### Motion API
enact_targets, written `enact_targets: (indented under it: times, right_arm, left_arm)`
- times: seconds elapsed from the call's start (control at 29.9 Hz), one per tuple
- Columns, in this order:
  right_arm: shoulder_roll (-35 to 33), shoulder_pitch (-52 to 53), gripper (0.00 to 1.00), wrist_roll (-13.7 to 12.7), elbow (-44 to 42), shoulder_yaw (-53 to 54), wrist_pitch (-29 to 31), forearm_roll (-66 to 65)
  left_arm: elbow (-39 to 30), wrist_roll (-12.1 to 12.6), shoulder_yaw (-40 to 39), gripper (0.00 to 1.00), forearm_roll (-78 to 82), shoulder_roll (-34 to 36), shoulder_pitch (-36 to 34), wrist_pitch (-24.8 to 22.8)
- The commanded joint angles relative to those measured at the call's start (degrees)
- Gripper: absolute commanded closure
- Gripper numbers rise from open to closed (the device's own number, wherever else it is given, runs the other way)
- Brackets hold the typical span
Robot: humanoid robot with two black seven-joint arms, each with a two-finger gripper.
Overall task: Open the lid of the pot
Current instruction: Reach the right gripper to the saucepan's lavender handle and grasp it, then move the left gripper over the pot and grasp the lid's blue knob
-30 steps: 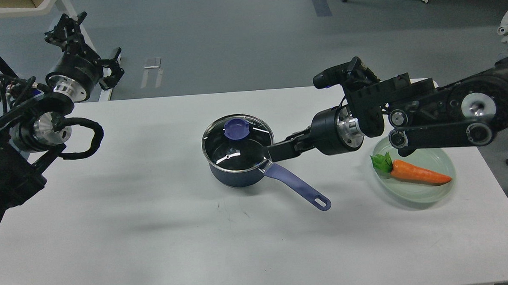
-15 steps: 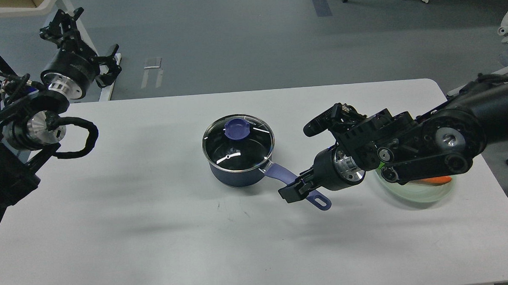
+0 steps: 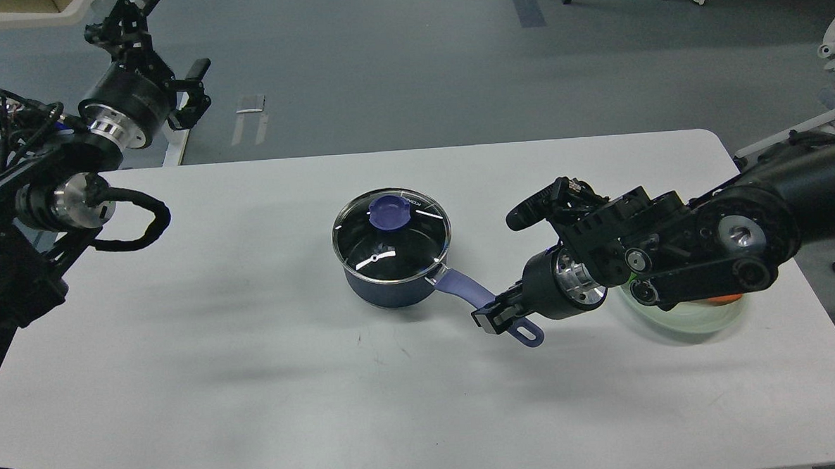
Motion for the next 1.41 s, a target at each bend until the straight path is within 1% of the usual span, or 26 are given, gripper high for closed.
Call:
enact_targets:
  times: [0.0, 0.17, 0.23, 0.33, 0.4, 0.47, 0.57, 0.67, 0.77, 0.87, 1.04, 1.14, 1.37]
  right_arm:
    - [0.09, 0.00, 0.72, 0.00, 0.01, 0.21, 0.04, -0.03]
    - [0.00, 0.00, 0.72, 0.00, 0.01, 0.21, 0.21, -0.03]
    - [0.00, 0.00, 0.74, 0.00, 0.01, 0.21, 0.39, 0.06]
    - [-0.08, 0.00, 0.77, 0.00, 0.10, 0.21, 0.56, 0.06]
    - [-0.08, 0.00, 0.77, 0.00, 0.10, 0.21, 0.56, 0.15]
    - [0.00, 0.00, 0.77, 0.00, 0.19, 0.39, 0.56, 0.24]
    - [0.00, 0.09, 0.77, 0.00, 0.10, 0.48, 0.56, 0.24]
    - [-0.08, 0.09, 0.77, 0.09, 0.10, 0.48, 0.56, 0.24]
    - [-0.17, 0.00, 0.77, 0.18, 0.19, 0.48, 0.56, 0.24]
    - [-0.08, 0.00, 0.77, 0.26, 0.10, 0.48, 0.56, 0.33]
    - [0.36, 0.00, 0.77, 0.44, 0.01, 0.57, 0.56, 0.33]
    - [0.44, 0.00, 0.77, 0.44, 0.10, 0.74, 0.56, 0.41]
    - [0.53, 0.17, 0.77, 0.44, 0.01, 2.59, 1.18, 1.91]
  left_arm:
    - [-0.01, 0.13, 1.54, 0.01, 7.51, -1.35, -2.16, 0.11]
    - [-0.70, -0.31, 8.83, 0.01, 18.67, -1.53, -6.46, 0.20]
    - [-3.16, -0.57, 12.08, 0.01, 26.47, -1.44, -7.79, 0.46]
    - [-7.90, -0.57, 13.33, 0.01, 40.97, -1.53, -8.58, 1.60]
    - [-11.07, -0.49, 13.42, 0.01, 53.96, -1.79, -8.58, 3.70]
    - [-12.83, -0.49, 13.42, 0.01, 65.92, -2.76, -8.23, 5.90]
    - [-13.01, -0.40, 15.25, 0.01, 81.22, -5.74, -8.05, 8.27]
    - [-12.31, -0.49, 19.20, 0.01, 90.04, -7.07, -8.23, 12.31]
    - [-12.14, -0.31, 24.12, 0.02, 92.34, -7.24, -8.75, 15.65]
    - [-11.09, -0.05, 27.91, 0.02, 92.61, -8.12, -8.84, 16.45]
    - [-8.27, -0.40, 29.67, 0.02, 96.64, -9.27, -8.32, 17.68]
    - [-8.18, -0.40, 30.38, 0.02, 97.36, -9.53, -8.05, 18.83]
    - [-8.09, -0.66, 31.79, 0.02, 97.36, -9.88, -7.97, 19.35]
